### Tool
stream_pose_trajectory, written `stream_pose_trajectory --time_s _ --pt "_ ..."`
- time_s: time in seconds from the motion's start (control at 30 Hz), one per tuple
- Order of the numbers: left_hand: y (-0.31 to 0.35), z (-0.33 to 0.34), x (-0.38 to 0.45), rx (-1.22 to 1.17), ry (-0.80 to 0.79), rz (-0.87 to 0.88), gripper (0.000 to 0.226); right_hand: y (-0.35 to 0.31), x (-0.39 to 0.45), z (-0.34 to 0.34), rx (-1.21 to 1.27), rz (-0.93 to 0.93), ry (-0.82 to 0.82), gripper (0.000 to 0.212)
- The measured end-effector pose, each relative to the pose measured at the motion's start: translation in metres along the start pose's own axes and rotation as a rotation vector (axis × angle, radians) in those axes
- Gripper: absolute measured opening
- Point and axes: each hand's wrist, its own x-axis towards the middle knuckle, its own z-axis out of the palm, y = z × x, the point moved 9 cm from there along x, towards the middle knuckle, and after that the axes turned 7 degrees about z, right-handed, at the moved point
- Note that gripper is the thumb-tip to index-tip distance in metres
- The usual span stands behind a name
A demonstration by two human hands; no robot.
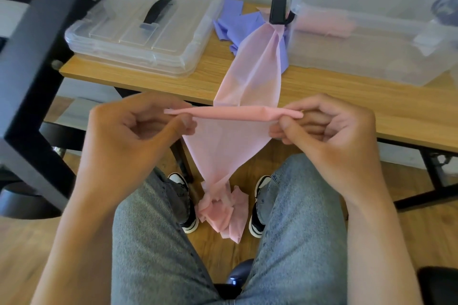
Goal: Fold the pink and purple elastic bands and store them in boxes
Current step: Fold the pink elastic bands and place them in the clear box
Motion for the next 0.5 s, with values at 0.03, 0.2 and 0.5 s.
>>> stream_pose_trajectory --time_s 0.03,0.2,0.5 --pt "0.000 0.001 -0.002 -0.029 0.004 -0.007 0.020 0.000 -0.001 0.001 0.045 0.012 -0.009 0.009" --pt "-0.011 0.003 -0.011 -0.098 0.024 -0.062 0.013 0.010 -0.007 0.004 0.088 0.052 -0.038 0.014" --pt "-0.023 0.008 -0.018 0.134 -0.142 -0.100 0.031 0.022 -0.007 0.005 -0.246 0.052 -0.067 0.022"
